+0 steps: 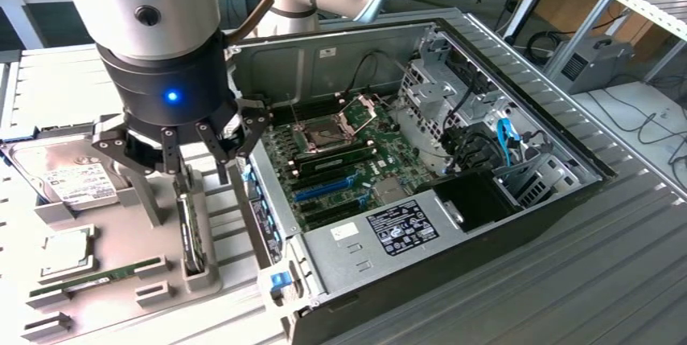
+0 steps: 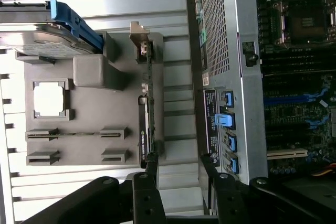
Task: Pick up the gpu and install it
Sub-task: 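Pick up the gpu and move the gpu toward the slot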
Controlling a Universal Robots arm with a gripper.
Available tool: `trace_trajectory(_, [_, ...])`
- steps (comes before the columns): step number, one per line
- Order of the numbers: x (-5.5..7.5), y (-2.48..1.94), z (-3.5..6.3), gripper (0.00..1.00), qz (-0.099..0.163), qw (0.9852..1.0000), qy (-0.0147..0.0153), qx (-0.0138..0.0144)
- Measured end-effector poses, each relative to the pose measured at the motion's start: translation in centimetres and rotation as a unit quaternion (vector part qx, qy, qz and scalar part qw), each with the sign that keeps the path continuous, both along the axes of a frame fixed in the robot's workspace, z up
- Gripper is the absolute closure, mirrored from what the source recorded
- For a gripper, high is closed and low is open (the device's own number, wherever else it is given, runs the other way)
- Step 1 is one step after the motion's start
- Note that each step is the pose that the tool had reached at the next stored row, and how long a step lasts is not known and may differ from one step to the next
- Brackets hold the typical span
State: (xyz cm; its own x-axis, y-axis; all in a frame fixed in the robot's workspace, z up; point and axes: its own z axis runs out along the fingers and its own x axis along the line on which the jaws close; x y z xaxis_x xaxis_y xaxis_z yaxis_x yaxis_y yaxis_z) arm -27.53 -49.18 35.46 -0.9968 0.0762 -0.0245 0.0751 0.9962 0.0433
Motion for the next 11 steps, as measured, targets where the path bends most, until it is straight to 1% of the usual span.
trace_trajectory(11, [-0.55,0.01,-0.31,0.56,0.000,1.0000,0.0000,0.0000])
